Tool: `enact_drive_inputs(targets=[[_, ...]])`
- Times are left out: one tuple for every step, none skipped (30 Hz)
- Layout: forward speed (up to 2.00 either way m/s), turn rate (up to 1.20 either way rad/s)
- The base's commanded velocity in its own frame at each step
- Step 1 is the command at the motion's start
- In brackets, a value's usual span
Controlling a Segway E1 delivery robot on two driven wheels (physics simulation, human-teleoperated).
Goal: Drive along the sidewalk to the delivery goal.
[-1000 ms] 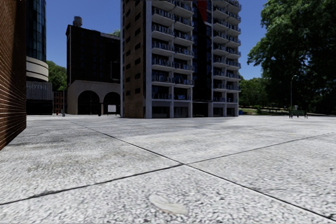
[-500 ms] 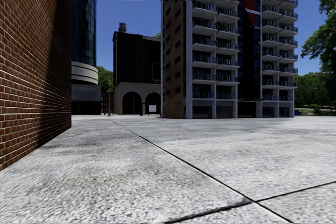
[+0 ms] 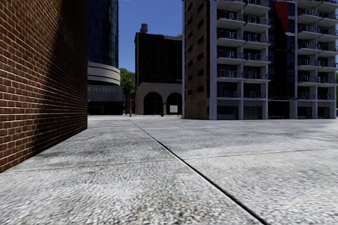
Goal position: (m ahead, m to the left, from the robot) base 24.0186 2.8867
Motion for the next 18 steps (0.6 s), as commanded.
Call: enact_drive_inputs(targets=[[2.0,0.36],[2.0,0.36],[2.0,0.36],[2.0,0.36],[2.0,0.36],[2.0,0.36],[2.0,0.36],[2.0,0.36],[2.0,0.36],[2.0,0.36],[2.0,0.36],[2.0,0.36],[2.0,0.36],[2.0,0.36],[2.0,0.36],[2.0,0.36],[2.0,0.35],[2.0,0.0]])
